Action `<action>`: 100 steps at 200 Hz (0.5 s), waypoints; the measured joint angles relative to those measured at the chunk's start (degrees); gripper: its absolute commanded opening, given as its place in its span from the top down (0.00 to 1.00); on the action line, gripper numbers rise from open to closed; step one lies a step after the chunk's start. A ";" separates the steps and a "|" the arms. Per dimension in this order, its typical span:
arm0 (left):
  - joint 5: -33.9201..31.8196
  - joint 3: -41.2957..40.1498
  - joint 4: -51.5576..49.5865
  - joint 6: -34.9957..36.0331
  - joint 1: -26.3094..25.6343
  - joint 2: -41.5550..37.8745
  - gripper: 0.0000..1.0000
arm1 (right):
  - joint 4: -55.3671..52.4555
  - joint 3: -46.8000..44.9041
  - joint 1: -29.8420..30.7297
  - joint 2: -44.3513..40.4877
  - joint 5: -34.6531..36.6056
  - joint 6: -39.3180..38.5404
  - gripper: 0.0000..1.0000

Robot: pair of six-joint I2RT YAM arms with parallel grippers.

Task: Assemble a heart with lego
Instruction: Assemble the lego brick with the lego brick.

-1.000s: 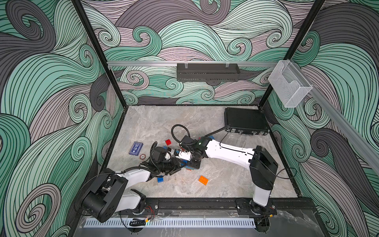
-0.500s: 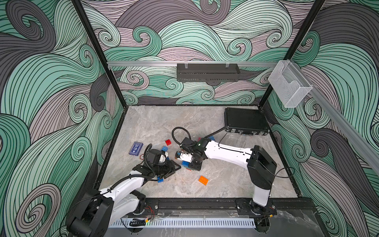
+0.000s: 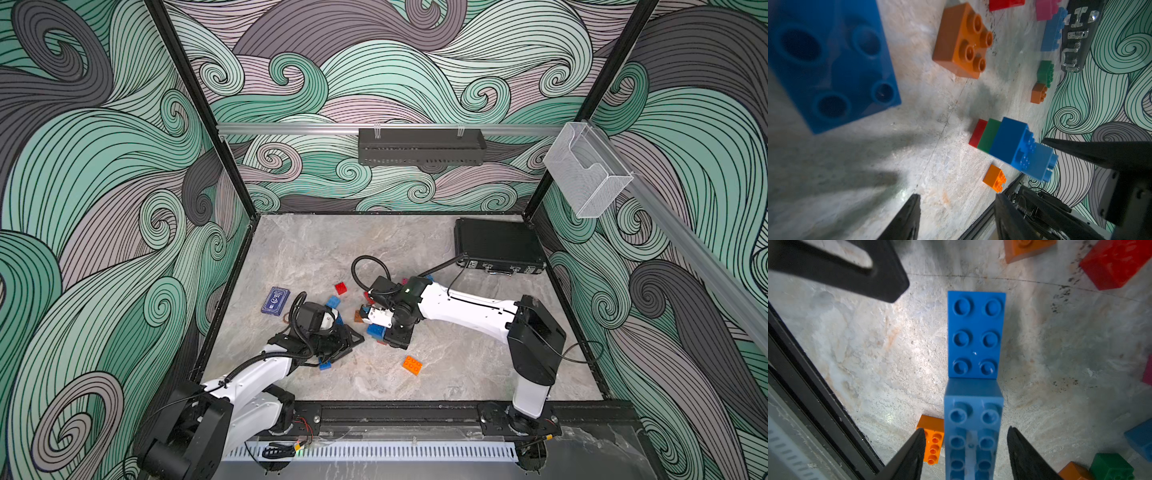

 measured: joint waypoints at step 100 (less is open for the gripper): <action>-0.28 6.38 -4.26 2.54 0.87 1.18 0.41 | 2.43 0.00 -15.78 -6.23 2.71 12.24 0.33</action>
